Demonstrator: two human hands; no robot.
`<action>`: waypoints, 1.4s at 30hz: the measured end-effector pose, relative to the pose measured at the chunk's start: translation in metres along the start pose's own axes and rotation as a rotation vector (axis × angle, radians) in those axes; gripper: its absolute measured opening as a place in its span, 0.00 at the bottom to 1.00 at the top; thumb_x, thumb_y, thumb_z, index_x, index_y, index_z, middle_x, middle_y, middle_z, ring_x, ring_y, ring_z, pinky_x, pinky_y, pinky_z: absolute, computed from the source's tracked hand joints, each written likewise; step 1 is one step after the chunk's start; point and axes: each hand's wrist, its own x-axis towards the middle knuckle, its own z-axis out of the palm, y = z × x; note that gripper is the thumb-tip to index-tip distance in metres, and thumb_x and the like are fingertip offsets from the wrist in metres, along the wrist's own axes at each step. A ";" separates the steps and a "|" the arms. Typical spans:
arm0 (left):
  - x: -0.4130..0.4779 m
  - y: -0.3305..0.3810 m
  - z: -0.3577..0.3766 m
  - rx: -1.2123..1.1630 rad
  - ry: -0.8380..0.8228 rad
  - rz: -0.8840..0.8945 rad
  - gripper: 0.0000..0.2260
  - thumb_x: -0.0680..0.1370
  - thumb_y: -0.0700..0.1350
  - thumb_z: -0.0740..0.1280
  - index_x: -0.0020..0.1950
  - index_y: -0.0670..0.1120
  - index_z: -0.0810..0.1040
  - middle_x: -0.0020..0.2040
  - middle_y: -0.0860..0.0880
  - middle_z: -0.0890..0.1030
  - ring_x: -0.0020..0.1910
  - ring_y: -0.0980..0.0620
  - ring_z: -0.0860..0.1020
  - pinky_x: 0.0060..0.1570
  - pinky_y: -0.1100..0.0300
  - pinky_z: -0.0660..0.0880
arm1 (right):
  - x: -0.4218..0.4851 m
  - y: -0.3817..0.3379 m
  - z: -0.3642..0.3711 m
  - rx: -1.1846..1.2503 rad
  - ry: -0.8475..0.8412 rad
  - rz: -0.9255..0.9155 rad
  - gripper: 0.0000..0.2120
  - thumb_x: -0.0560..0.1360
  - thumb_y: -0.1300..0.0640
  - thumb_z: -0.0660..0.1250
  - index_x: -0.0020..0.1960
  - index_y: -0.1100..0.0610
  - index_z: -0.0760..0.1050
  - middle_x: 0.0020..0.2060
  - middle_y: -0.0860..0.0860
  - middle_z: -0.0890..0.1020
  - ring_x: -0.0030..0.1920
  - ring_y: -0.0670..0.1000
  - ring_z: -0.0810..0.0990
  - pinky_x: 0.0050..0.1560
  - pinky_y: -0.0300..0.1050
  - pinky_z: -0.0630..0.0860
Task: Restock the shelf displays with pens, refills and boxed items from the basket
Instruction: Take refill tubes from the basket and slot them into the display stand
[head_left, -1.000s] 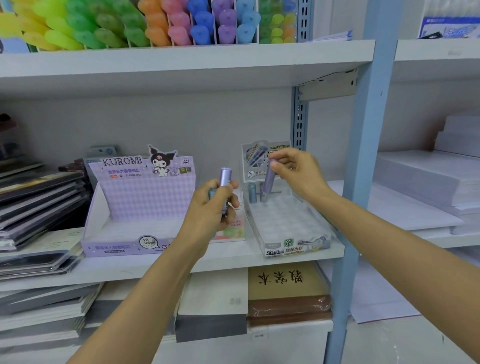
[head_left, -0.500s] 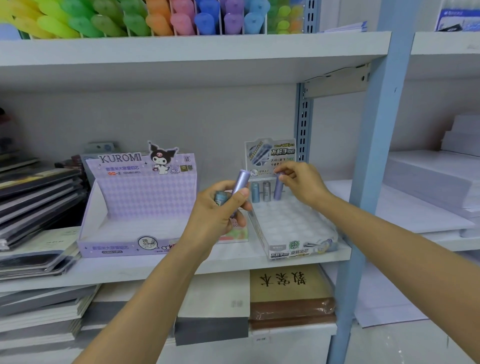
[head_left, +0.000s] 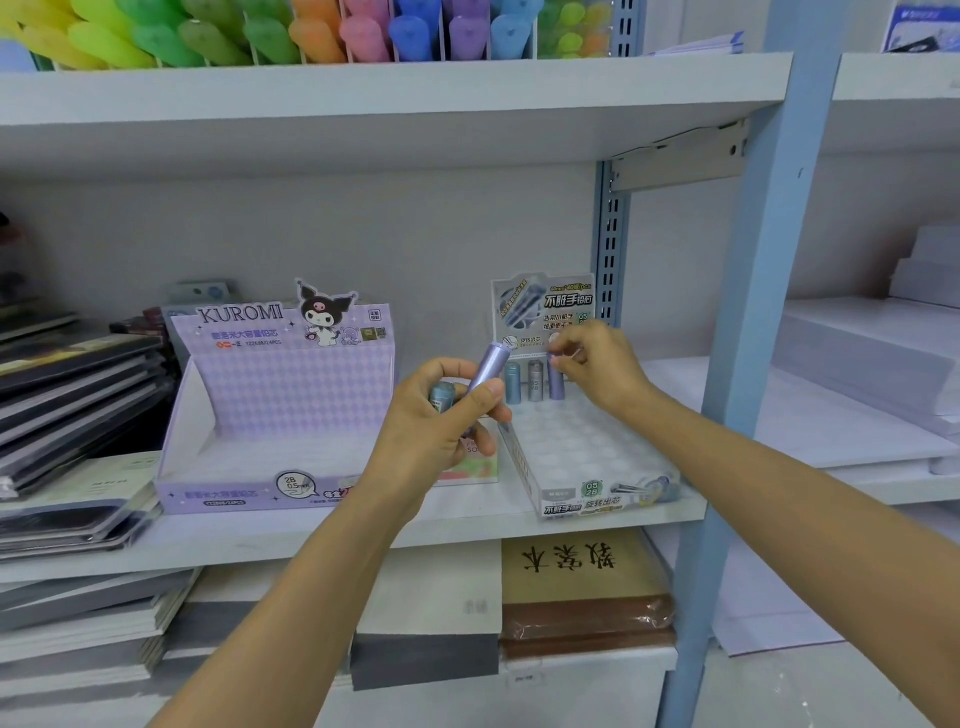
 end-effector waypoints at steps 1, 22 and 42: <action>0.000 0.000 0.000 0.002 -0.002 0.000 0.12 0.75 0.48 0.71 0.55 0.46 0.75 0.40 0.46 0.85 0.28 0.52 0.77 0.23 0.66 0.67 | 0.000 0.000 0.001 -0.016 0.002 -0.007 0.05 0.75 0.63 0.70 0.50 0.62 0.82 0.44 0.53 0.79 0.42 0.49 0.75 0.48 0.41 0.73; -0.006 0.014 0.006 -0.069 0.058 0.042 0.13 0.73 0.42 0.74 0.57 0.48 0.80 0.35 0.52 0.81 0.27 0.53 0.76 0.21 0.67 0.65 | -0.040 -0.060 -0.048 0.976 -0.231 -0.078 0.07 0.72 0.60 0.72 0.51 0.55 0.82 0.45 0.55 0.85 0.44 0.54 0.85 0.48 0.40 0.80; -0.008 0.017 0.011 0.071 -0.034 0.070 0.06 0.75 0.49 0.71 0.50 0.49 0.82 0.37 0.51 0.84 0.27 0.52 0.80 0.22 0.68 0.66 | -0.045 -0.083 -0.055 0.748 -0.363 -0.104 0.09 0.80 0.58 0.63 0.55 0.54 0.81 0.39 0.46 0.81 0.39 0.43 0.76 0.42 0.35 0.74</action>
